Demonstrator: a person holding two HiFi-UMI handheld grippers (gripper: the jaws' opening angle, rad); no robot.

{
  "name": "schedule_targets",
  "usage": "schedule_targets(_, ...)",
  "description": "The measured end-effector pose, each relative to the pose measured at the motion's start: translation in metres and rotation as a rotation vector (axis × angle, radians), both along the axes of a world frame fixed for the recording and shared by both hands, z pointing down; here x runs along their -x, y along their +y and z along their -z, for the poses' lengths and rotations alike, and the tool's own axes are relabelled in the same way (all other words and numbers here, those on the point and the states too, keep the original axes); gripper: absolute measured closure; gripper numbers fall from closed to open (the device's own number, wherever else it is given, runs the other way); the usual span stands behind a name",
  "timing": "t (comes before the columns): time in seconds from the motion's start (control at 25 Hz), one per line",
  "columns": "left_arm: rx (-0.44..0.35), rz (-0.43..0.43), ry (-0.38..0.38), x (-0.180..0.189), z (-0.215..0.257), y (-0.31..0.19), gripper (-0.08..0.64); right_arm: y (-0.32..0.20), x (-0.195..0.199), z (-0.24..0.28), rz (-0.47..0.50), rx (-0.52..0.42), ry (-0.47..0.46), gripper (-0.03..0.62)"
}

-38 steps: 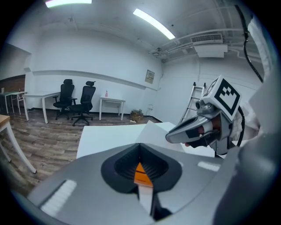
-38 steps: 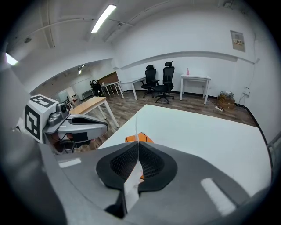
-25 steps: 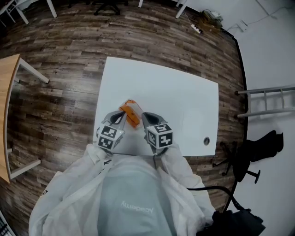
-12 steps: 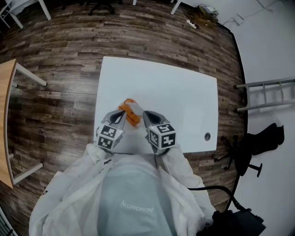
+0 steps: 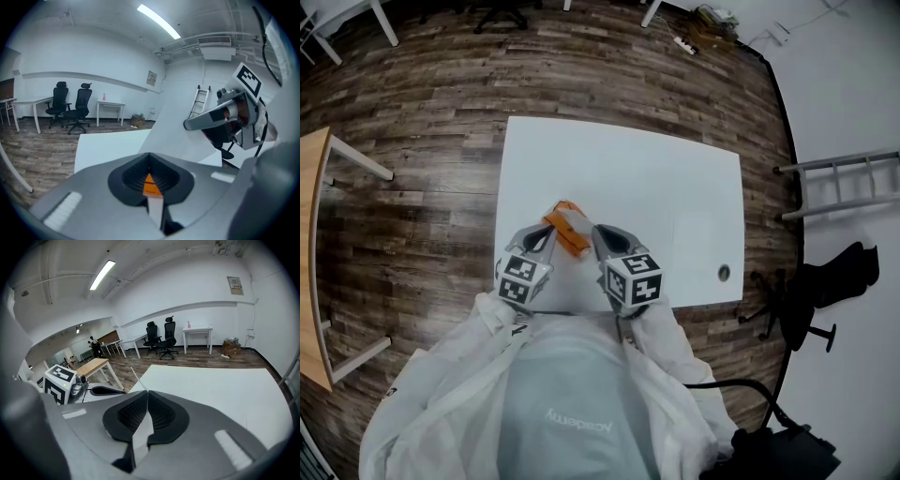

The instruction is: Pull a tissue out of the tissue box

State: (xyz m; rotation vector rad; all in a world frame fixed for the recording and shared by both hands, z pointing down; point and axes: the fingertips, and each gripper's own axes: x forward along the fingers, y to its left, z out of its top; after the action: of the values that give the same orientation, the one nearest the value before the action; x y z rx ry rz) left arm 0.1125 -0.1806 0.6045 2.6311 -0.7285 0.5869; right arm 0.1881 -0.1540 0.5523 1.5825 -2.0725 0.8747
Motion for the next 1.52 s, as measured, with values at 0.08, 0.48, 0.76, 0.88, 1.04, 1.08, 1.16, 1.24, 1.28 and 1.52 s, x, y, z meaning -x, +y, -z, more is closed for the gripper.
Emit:
schedule_targets(0.08, 0.000, -0.005, 0.002, -0.001, 0.000, 0.000, 0.560, 0.001, -0.001, 0.003, -0.008, -0.006, 0.000, 0.588)
schedule_targets(0.48, -0.012, -0.032, 0.015, 0.005, 0.004, 0.004, 0.560, 0.007, 0.003, 0.016, -0.046, -0.040, 0.004, 0.588)
schedule_targets(0.76, -0.023, -0.038, 0.010, 0.013, 0.006, 0.002, 0.560, 0.008, 0.004, 0.023, -0.065, -0.063, 0.015, 0.588)
schedule_targets(0.88, -0.029, -0.044, 0.008, 0.014, 0.009, 0.001, 0.560, 0.008, 0.003, 0.027, -0.077, -0.076, 0.012, 0.588)
schedule_targets(1.04, -0.040, -0.060, 0.007, 0.017, 0.013, -0.001, 0.560, 0.009, 0.001, 0.031, -0.102, -0.094, 0.029, 0.588)
schedule_targets(1.08, -0.043, -0.064, 0.006, 0.018, 0.014, -0.001, 0.560, 0.009, -0.001, 0.032, -0.111, -0.098, 0.032, 0.588)
schedule_targets(1.16, -0.053, -0.069, 0.004, 0.018, 0.019, -0.003, 0.560, 0.011, -0.007, 0.034, -0.133, -0.106, 0.028, 0.588)
schedule_targets(1.24, -0.066, -0.073, 0.005, 0.018, 0.024, -0.005, 0.560, 0.014, -0.014, 0.037, -0.156, -0.117, 0.024, 0.588)
schedule_targets(1.28, -0.072, -0.075, 0.006, 0.018, 0.027, -0.006, 0.560, 0.015, -0.017, 0.039, -0.168, -0.124, 0.024, 0.588)
schedule_targets(1.52, -0.115, -0.072, 0.024, 0.030, 0.043, -0.016, 0.560, 0.027, -0.024, 0.045, -0.237, -0.158, 0.027, 0.588)
